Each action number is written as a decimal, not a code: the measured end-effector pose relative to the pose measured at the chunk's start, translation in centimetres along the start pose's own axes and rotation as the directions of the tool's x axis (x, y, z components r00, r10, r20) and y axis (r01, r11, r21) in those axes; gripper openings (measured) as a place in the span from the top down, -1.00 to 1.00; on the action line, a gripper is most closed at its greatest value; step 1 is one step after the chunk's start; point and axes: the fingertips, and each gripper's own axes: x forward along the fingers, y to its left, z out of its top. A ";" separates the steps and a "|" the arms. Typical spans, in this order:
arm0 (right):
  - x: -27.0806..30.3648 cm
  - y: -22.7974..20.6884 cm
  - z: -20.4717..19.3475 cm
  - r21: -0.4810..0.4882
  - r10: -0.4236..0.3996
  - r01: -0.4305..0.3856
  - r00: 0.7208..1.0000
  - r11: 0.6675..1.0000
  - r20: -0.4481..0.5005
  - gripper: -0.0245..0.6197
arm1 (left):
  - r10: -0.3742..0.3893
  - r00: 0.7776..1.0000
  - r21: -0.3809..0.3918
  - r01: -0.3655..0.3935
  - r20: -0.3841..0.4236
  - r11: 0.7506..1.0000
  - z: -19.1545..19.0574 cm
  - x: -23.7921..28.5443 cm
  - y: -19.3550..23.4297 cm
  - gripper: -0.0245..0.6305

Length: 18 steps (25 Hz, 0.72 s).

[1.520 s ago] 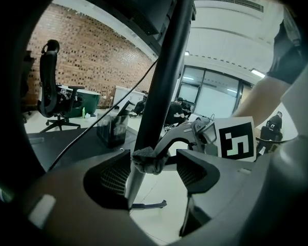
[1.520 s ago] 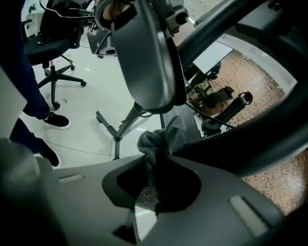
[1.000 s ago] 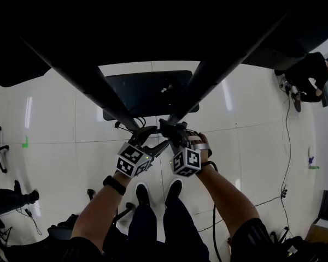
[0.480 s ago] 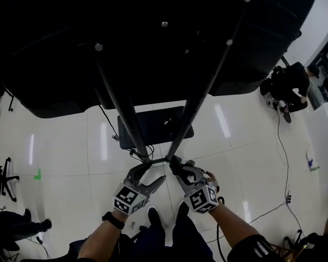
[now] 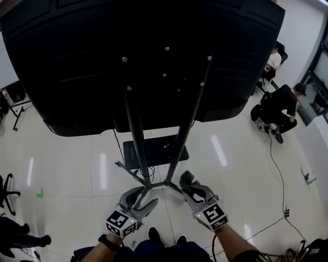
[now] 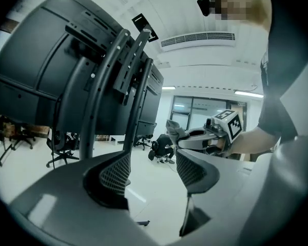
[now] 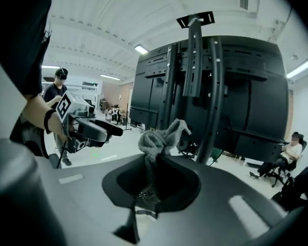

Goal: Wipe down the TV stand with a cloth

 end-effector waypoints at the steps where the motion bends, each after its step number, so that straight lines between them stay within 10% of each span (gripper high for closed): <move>1: -0.8 0.4 0.4 0.018 0.010 -0.010 1.000 1.000 0.009 0.81 | 0.006 1.000 0.001 -0.006 0.006 1.000 0.3 -0.7 -0.6 0.00; 18: -15.5 4.9 -1.0 0.076 0.253 -0.266 0.956 0.961 0.151 0.82 | 0.202 0.976 0.014 -0.204 0.081 0.979 0.5 -4.3 -14.1 0.00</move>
